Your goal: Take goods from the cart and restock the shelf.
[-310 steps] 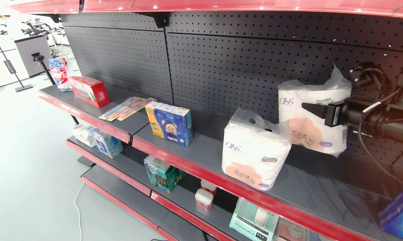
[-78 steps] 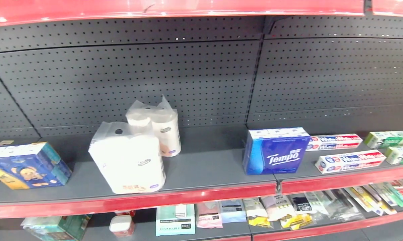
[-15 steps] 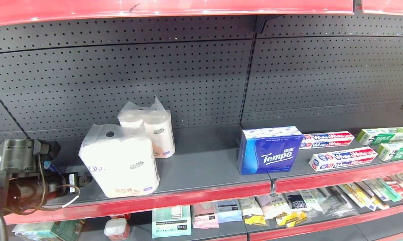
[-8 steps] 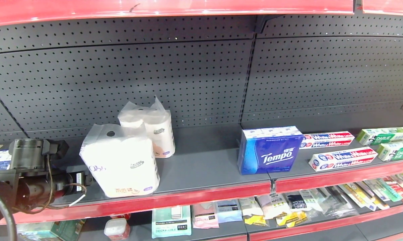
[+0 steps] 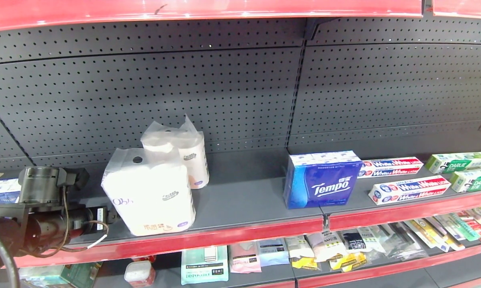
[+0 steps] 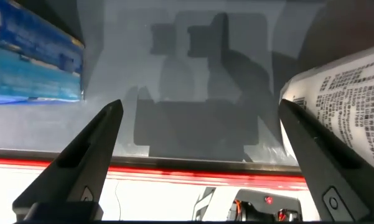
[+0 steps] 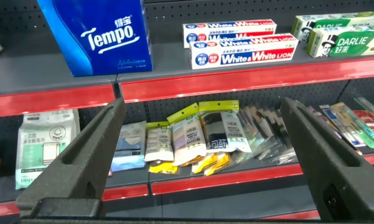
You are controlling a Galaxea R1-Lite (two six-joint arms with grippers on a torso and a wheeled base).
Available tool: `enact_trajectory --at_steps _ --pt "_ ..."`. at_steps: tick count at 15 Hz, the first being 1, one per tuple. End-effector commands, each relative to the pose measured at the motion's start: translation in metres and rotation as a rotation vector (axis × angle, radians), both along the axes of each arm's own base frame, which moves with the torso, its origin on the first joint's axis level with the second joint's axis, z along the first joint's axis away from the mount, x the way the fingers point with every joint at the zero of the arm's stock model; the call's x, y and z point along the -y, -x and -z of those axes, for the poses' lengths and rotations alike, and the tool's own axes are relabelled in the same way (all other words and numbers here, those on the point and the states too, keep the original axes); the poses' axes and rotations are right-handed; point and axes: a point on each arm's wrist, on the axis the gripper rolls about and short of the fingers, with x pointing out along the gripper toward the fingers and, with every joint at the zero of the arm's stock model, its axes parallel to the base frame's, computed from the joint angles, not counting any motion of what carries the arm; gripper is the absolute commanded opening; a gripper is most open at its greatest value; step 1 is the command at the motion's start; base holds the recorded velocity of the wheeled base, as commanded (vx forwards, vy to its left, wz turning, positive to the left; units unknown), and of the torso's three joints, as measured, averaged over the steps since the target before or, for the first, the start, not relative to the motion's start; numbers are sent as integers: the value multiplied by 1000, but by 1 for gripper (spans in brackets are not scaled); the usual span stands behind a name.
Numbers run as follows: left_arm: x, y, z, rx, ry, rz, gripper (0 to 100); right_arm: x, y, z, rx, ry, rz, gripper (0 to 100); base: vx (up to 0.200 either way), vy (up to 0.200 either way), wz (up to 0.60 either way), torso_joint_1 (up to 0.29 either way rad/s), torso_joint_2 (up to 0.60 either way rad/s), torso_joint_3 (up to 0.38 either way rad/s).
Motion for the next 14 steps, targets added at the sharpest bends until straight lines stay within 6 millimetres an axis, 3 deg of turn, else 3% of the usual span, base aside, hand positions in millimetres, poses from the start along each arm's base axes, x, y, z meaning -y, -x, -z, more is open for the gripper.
enact_trajectory --at_steps 1,14 --pt "3 2 -1 3 0 14 100 0 0 0 0 0 0 100 0 0 0 0 0 0" --pt "8 2 0 1 0 32 100 0 0 0 -2 0 0 100 0 0 0 0 0 0"
